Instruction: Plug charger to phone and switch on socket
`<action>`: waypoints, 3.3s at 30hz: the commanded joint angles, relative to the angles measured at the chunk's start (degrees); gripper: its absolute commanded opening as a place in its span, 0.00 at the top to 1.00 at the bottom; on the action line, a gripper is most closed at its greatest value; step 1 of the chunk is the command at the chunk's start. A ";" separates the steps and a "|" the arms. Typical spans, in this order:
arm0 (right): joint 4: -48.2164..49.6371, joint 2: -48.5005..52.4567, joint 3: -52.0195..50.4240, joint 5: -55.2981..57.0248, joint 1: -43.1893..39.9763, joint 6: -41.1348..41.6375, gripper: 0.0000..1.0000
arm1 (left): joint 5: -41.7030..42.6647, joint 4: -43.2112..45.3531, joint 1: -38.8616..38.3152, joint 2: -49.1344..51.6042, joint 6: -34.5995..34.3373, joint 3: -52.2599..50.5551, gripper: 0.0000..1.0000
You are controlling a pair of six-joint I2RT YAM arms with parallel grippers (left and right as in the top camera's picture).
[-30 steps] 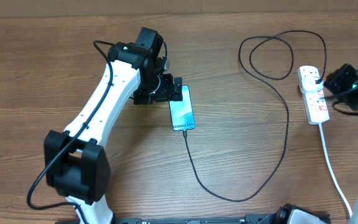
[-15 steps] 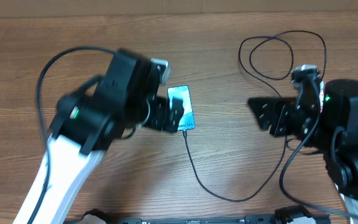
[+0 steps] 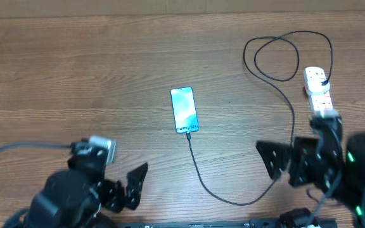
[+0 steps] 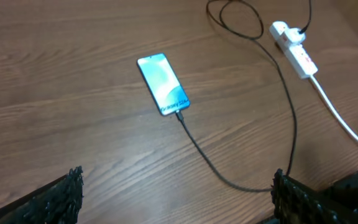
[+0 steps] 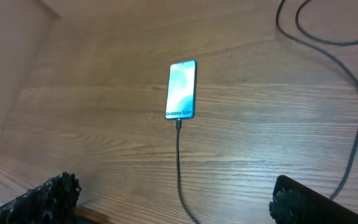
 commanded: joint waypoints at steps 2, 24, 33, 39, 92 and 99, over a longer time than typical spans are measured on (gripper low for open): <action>-1.57 -8.63 -1.09 3.10 0.35 -2.32 0.00 | 1.27 2.25 -0.39 -9.55 -0.37 -7.04 0.00; -2.60 -11.87 -1.16 2.91 0.33 -2.32 0.00 | -1.66 -7.52 -0.39 -11.85 -1.49 -8.85 0.00; -2.60 -11.87 -1.16 2.91 0.33 -2.29 0.00 | -1.66 -7.69 -0.39 -11.85 -1.49 -8.85 0.01; -2.60 -11.87 -1.16 2.91 0.33 -2.32 0.00 | -1.66 -7.69 6.14 -11.87 -1.49 -8.85 0.00; -2.60 -11.87 -1.16 2.91 0.33 -2.32 0.00 | 1.33 80.56 46.60 -36.35 1.29 -67.56 0.01; -2.60 -11.87 -1.16 2.91 0.33 -2.32 0.00 | 1.20 77.46 46.53 -36.37 -0.31 -69.79 0.00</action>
